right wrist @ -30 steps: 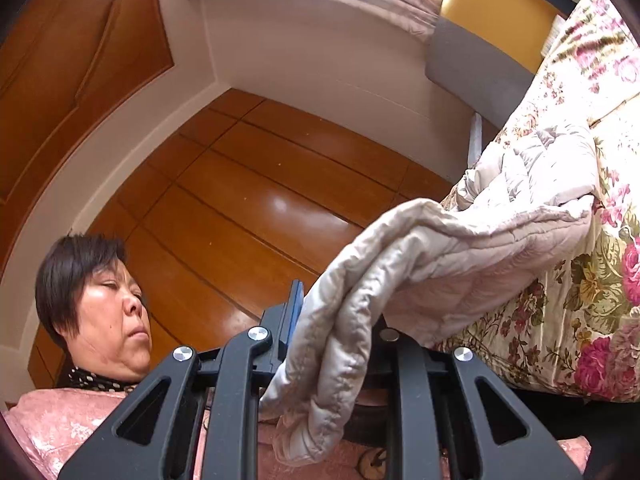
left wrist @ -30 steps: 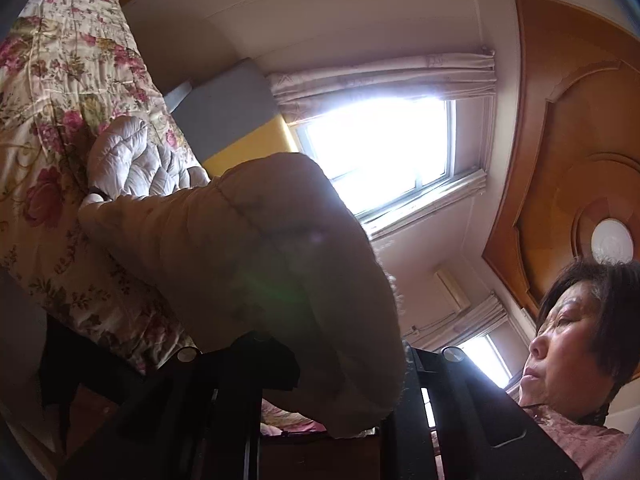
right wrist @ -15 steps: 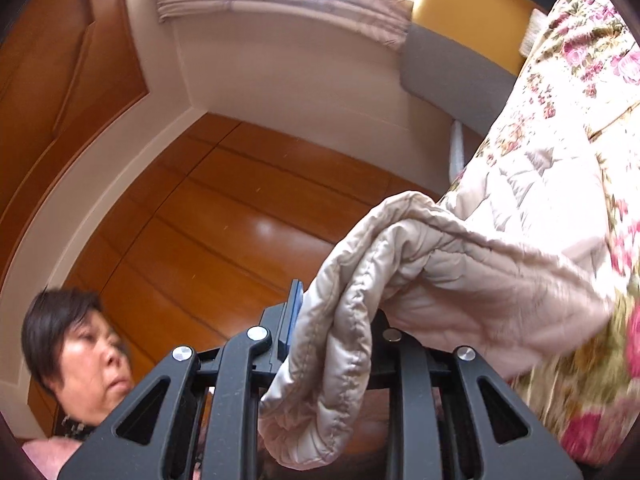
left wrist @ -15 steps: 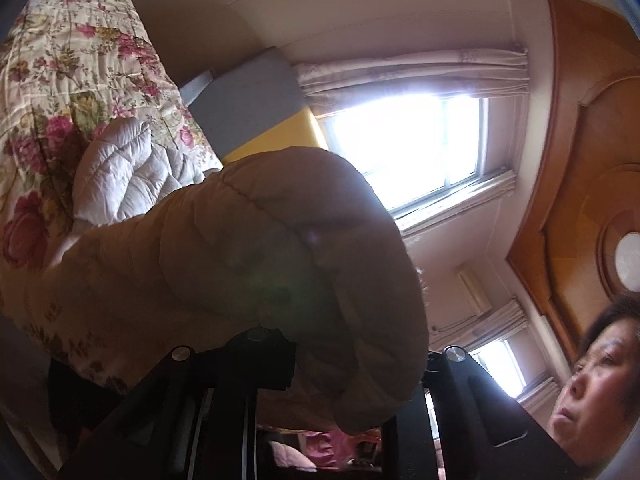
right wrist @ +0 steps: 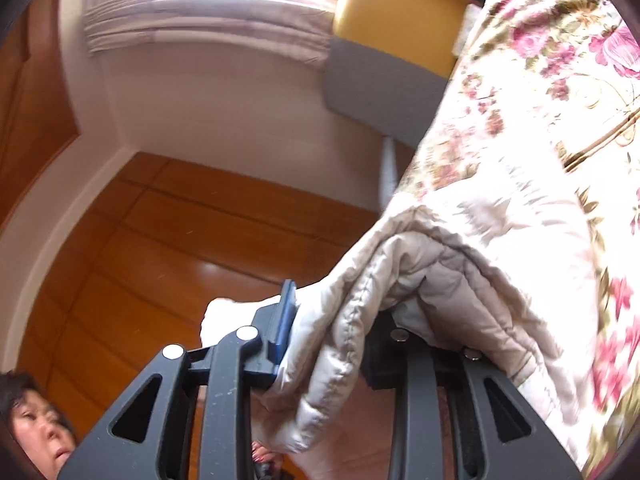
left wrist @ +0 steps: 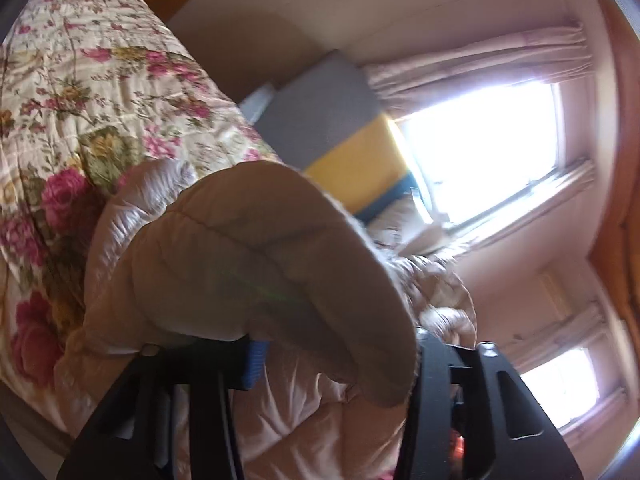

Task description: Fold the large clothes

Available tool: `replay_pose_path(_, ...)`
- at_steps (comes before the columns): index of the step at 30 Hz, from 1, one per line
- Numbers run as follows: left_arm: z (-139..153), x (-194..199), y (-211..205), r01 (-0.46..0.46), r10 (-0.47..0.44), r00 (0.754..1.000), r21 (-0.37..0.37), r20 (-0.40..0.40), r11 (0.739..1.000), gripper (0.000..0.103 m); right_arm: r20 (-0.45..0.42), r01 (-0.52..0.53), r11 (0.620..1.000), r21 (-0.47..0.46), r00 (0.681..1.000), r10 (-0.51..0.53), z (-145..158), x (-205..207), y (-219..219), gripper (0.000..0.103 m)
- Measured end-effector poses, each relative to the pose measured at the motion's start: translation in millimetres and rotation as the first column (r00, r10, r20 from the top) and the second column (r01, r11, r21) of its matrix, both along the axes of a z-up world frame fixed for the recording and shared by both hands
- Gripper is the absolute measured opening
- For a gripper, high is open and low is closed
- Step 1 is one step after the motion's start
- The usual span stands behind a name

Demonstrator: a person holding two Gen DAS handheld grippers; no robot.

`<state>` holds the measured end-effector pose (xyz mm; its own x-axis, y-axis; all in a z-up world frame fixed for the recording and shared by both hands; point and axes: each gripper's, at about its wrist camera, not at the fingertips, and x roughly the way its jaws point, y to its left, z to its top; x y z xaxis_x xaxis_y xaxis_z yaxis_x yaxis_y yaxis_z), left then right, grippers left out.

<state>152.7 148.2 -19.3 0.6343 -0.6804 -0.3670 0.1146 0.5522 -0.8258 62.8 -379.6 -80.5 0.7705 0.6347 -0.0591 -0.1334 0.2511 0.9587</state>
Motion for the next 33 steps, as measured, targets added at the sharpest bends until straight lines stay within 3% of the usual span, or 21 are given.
replay_pose_path(1, -2, 4, -3, -0.016, 0.016, 1.000, 0.020, 0.003, 1.000, 0.057, -0.022, 0.020, 1.000, -0.016, 1.000, -0.020, -3, 5, 1, 0.038)
replay_pose_path(2, -3, 6, -6, -0.034, 0.033, 0.999, 0.048, 0.012, 0.998, 0.081, -0.035, 0.037, 0.999, -0.026, 0.999, -0.038, -8, 9, 1, 0.042)
replay_pose_path(3, -3, 6, -8, -0.058, 0.056, 0.998, 0.075, 0.028, 0.996, 0.094, -0.041, 0.059, 0.998, -0.025, 0.997, -0.060, -12, 12, 0, 0.054)
replay_pose_path(4, -3, 5, -9, -0.088, 0.083, 0.995, 0.096, 0.054, 0.991, 0.095, -0.041, 0.081, 0.997, -0.014, 0.996, -0.082, -17, 14, -1, 0.065)
replay_pose_path(7, -4, 4, -15, -0.136, 0.117, 0.988, 0.195, 0.103, 0.971, 0.095, -0.026, 0.149, 0.989, -0.017, 0.988, -0.150, -21, 13, -5, 0.073)
replay_pose_path(9, -6, 6, -21, -0.141, 0.121, 0.988, 0.262, 0.091, 0.955, 0.095, -0.030, 0.187, 0.974, -0.130, 0.981, -0.193, -12, 9, -2, 0.077)
replay_pose_path(10, -6, 7, -24, -0.127, 0.107, 0.991, 0.288, 0.086, 0.949, 0.095, -0.035, 0.198, 0.955, -0.222, 0.977, -0.211, -4, 8, 3, 0.085)
replay_pose_path(13, -3, 9, -34, -0.085, 0.064, 0.995, 0.312, 0.075, 0.946, 0.095, -0.028, 0.189, 0.832, -0.521, 0.971, -0.238, 31, 5, 28, 0.090)
replay_pose_path(15, 3, 14, -48, -0.032, 0.009, 0.997, 0.318, 0.071, 0.948, 0.094, -0.001, 0.147, 0.756, -0.638, 0.981, -0.192, 53, 7, 49, 0.090)
replay_pose_path(17, 11, 19, -66, 0.015, -0.039, 0.998, 0.366, 0.057, 0.931, 0.094, 0.009, 0.099, 0.676, -0.730, 0.991, -0.136, 72, 14, 74, 0.090)
replay_pose_path(20, 18, 30, -97, 0.082, -0.109, 0.994, 0.473, 0.029, 0.877, 0.094, -0.046, -0.010, 0.589, -0.808, 0.998, -0.046, 83, 34, 110, 0.087)
replay_pose_path(22, 15, 39, -117, 0.100, -0.128, 0.992, 0.581, 0.007, 0.808, 0.094, -0.110, -0.087, 0.535, -0.840, 0.994, -0.011, 80, 49, 130, 0.084)
replay_pose_path(24, 7, 46, -128, 0.124, -0.145, 0.989, 0.632, -0.018, 0.765, 0.092, -0.163, -0.145, 0.471, -0.870, 0.987, 0.002, 73, 60, 146, 0.082)
replay_pose_path(26, -3, 50, -135, 0.145, -0.151, 0.987, 0.656, -0.048, 0.741, 0.092, -0.211, -0.192, 0.420, -0.887, 0.978, 0.002, 63, 65, 161, 0.080)
replay_pose_path(28, -14, 51, -139, 0.142, -0.145, 0.988, 0.668, -0.051, 0.731, 0.087, -0.241, -0.222, 0.394, -0.892, 0.970, 0.000, 46, 68, 169, 0.070)
replay_pose_path(29, -20, 51, -141, 0.141, -0.144, 0.988, 0.676, -0.052, 0.723, 0.080, -0.250, -0.228, 0.390, -0.892, 0.968, -0.006, 35, 72, 168, 0.067)
replay_pose_path(31, -28, 49, -143, 0.141, -0.149, 0.988, 0.686, -0.048, 0.714, 0.070, -0.243, -0.217, 0.386, -0.896, 0.970, -0.017, 21, 70, 169, 0.048)
replay_pose_path(33, -29, 43, -147, 0.141, -0.165, 0.986, 0.702, -0.034, 0.698, 0.044, -0.226, -0.206, 0.388, -0.898, 0.974, -0.005, 12, 71, 169, 0.027)
